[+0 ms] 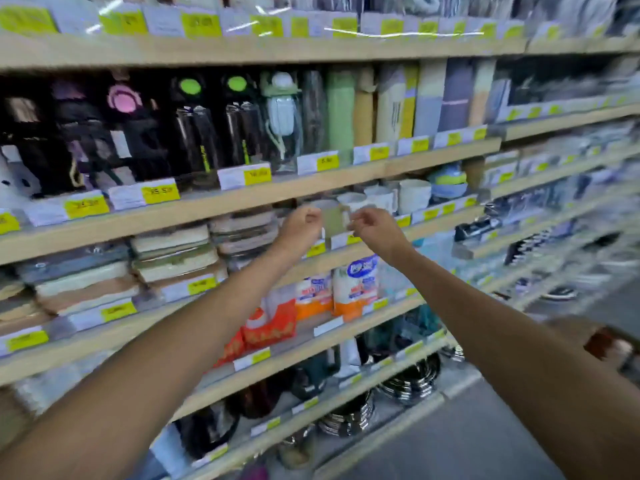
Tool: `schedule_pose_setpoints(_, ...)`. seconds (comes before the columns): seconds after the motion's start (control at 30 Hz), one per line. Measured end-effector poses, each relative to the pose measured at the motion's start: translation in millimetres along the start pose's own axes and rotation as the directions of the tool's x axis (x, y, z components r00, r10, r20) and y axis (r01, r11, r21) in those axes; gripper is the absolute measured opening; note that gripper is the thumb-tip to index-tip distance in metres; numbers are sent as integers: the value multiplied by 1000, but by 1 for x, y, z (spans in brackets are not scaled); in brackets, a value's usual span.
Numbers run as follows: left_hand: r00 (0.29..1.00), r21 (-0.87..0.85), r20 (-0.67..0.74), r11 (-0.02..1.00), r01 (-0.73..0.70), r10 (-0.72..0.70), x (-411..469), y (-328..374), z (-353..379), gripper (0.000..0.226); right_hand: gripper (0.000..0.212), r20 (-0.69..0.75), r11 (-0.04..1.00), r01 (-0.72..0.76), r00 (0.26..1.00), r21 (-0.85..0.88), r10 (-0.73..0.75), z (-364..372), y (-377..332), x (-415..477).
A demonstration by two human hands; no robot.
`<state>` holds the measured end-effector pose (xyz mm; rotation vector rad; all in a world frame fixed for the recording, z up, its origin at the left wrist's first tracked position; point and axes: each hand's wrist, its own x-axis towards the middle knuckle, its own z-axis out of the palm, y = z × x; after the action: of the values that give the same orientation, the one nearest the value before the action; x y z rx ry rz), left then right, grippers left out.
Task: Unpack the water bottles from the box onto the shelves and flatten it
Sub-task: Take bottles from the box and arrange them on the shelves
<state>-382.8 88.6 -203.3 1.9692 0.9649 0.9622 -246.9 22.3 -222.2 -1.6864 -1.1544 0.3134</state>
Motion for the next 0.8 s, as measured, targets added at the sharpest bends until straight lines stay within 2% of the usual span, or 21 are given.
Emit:
schedule_pose_setpoints(0.1, 995, 24, 94, 1000, 17, -20, 6, 1, 82, 19, 22, -7, 991, -120, 993, 52, 120, -49, 70, -3)
schedule_pose_setpoints(0.13, 988, 47, 151, 999, 21, -28, 5, 4, 114, 14, 21, -9, 985, -169, 986, 45, 169, -67, 98, -6)
schedule_pose_setpoints(0.2, 962, 93, 269, 995, 20, -44, 9, 8, 192, 22, 21, -16, 960, -280, 960, -7, 279, -111, 160, -10)
schedule_pose_setpoints(0.27, 941, 116, 326, 992, 55, -90, 7, 6, 243, 16, 21, -7, 932, -361, 933, -39, 361, -138, 209, -16)
schedule_pose_setpoints(0.33, 908, 110, 398, 989, 96, -132, 4, 5, 294, 10, 21, -1, 900, -434, 901, -52, 434, -167, 254, -24)
schedule_pose_setpoints(0.47, 815, 115, 544, 980, 163, -199, -6, 4, 379, 18, 18, -12, 805, -589, 807, -66, 590, -220, 325, -45)
schedule_pose_setpoints(0.63, 710, 183, 657, 967, 175, -253, -7, 10, 475, 18, 21, -61, 739, -667, 745, -91, 664, -276, 390, -57)
schedule_pose_setpoints(0.73, 643, 167, 734, 975, 144, -220, 6, 19, 537, 25, 23, -79, 711, -701, 713, -57, 697, -310, 429, -50)
schedule_pose_setpoints(0.8, 600, 157, 778, 983, 99, -185, 20, 26, 582, 16, 26, -102, 689, -723, 689, -48, 717, -334, 458, -39)
